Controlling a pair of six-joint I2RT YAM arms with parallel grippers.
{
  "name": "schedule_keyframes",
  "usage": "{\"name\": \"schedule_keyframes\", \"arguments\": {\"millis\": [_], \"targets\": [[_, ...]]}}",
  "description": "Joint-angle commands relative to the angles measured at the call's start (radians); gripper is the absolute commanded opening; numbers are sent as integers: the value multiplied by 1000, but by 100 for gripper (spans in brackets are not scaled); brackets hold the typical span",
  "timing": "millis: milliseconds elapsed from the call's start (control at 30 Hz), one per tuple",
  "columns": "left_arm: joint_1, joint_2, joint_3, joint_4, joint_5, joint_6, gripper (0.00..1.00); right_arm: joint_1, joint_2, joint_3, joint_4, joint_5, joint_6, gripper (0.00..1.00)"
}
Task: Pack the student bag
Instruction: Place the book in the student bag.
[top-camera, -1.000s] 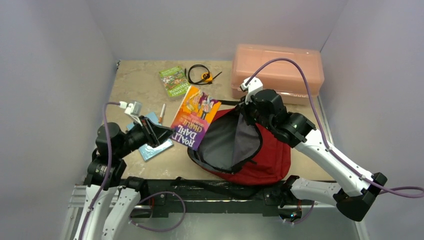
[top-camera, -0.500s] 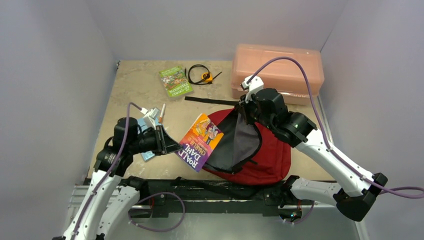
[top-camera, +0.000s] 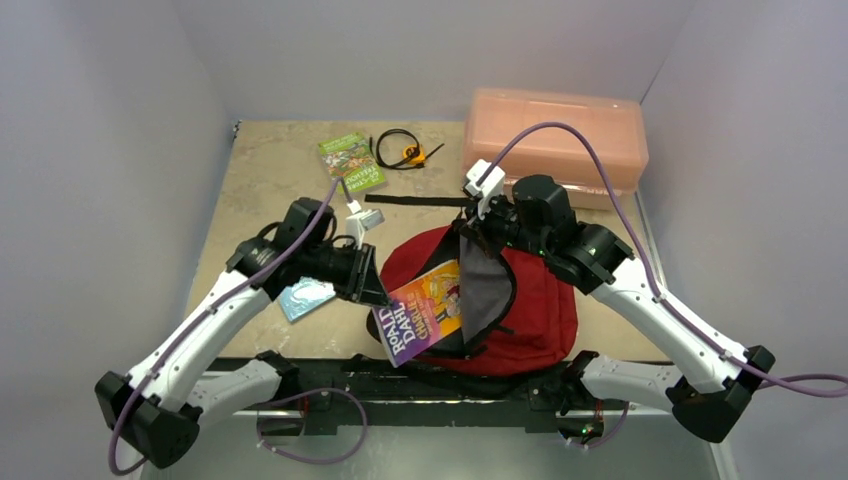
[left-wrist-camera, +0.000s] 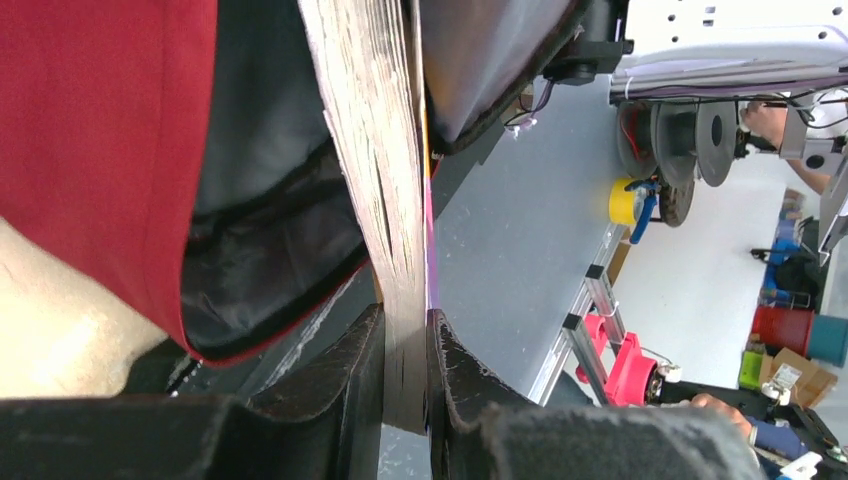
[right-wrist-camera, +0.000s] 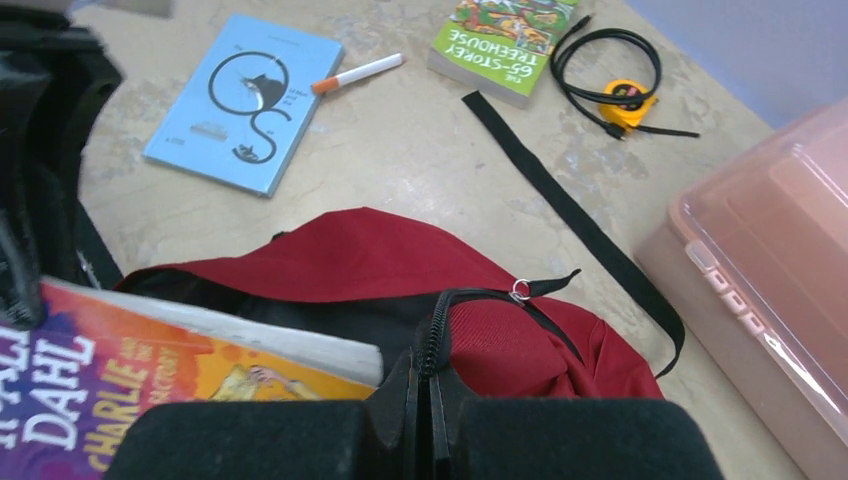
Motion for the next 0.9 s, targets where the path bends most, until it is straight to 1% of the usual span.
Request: {"name": "schedule_keyframes", "arguments": {"millis": [0,133,200,267,333,500,567,633,767,833,867], "targets": [[-22,151,133,68,47,69,0,1,-10,39,92,-131,-84,0],[-44,312,162,170,168,77,0,2,-14,25,121,-144,-86,0],[-49,399,189,183,173,91,0,2,-13,24,130,-149,-80,0],[-49,494,238,162,173,106,0,2,-19,15,141,-152,-77,0],[-58,556,293,140,163,114,0,2,-23,3,147,-152,-75,0],[-79,622,297,333,230,13,0,2,-21,-15,152,-150,-71,0],[-102,644,298,385,209,4,0,1,-20,-15,154,-161,-70,0],[-123,681,329,372,180,5,0,2,-22,-17,155,-166,-70,0],[-152,754,327,483,147,-75,0,2,-32,-32,168,-156,-67,0],[-157,810,366,460,130,-82,0,2,-40,-42,177,-155,-61,0],[-158,832,374,473,126,-96,0,2,-43,-47,183,-155,-58,0]]}}
